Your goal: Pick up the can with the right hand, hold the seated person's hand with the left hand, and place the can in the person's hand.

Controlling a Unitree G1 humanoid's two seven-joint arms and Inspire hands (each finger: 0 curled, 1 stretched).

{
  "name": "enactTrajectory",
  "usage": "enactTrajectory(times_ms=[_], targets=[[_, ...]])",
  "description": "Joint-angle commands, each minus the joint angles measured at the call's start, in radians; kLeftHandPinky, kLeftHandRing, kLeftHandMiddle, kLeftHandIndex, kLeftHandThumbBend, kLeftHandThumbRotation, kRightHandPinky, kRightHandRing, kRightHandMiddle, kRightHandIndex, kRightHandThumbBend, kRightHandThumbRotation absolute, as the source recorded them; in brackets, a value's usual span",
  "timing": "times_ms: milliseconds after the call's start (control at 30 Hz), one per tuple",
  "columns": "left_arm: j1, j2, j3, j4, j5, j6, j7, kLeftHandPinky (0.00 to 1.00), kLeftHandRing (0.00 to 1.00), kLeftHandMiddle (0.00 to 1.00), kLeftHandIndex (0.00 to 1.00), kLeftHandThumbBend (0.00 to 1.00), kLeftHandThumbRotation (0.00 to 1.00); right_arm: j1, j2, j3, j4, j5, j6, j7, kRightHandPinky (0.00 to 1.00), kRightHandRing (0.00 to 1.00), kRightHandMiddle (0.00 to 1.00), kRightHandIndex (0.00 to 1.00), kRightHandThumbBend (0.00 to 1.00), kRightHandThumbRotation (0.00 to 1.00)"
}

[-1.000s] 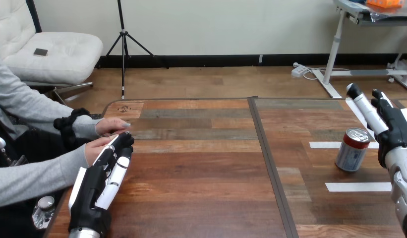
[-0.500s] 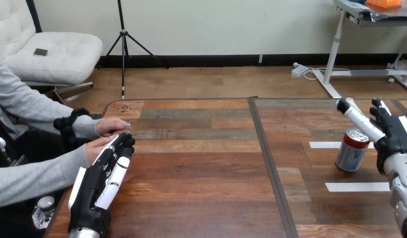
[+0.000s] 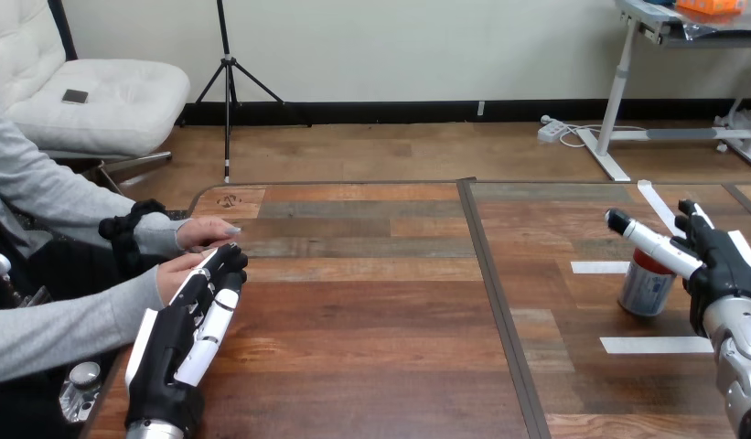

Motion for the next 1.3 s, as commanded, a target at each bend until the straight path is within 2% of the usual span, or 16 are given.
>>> enactTrajectory(times_ms=[0, 433, 667, 833, 1033, 1267], targets=[[-0.048, 0.012, 0.002, -0.032, 0.001, -0.001, 0.001, 0.9, 0.88, 0.87, 0.86, 0.38, 0.68, -0.032, 0.014, -0.001, -0.005, 0.003, -0.001, 0.003, 1.0, 1.0, 1.0, 1.0, 1.0, 0.36], [-0.05, 0.012, 0.006, -0.03, -0.014, 0.002, -0.017, 0.9, 0.88, 0.86, 0.86, 0.39, 0.67, -0.025, 0.011, 0.022, -0.005, -0.028, 0.005, -0.017, 1.0, 1.0, 1.0, 1.0, 1.0, 0.31], [-0.05, 0.012, 0.006, -0.03, -0.009, -0.002, -0.013, 0.9, 0.87, 0.86, 0.86, 0.39, 0.67, -0.028, 0.01, 0.039, -0.005, -0.052, 0.023, -0.051, 0.97, 0.99, 0.99, 0.98, 1.0, 0.27], [-0.05, 0.013, 0.006, -0.028, -0.005, -0.007, -0.011, 0.89, 0.87, 0.86, 0.86, 0.38, 0.67, -0.033, 0.013, 0.037, -0.007, -0.053, 0.039, -0.075, 0.93, 0.96, 0.96, 0.95, 1.0, 0.16], [-0.054, 0.018, 0.006, -0.022, -0.007, -0.008, -0.021, 0.89, 0.88, 0.86, 0.86, 0.38, 0.68, -0.028, 0.018, 0.028, -0.009, -0.046, 0.024, -0.088, 0.9, 0.92, 0.91, 0.9, 1.0, 0.04], [-0.053, 0.017, 0.006, -0.025, -0.002, -0.004, -0.014, 0.89, 0.88, 0.86, 0.86, 0.39, 0.68, -0.026, 0.021, 0.034, -0.01, -0.056, 0.022, -0.122, 0.81, 0.86, 0.86, 0.85, 0.96, 0.01]])
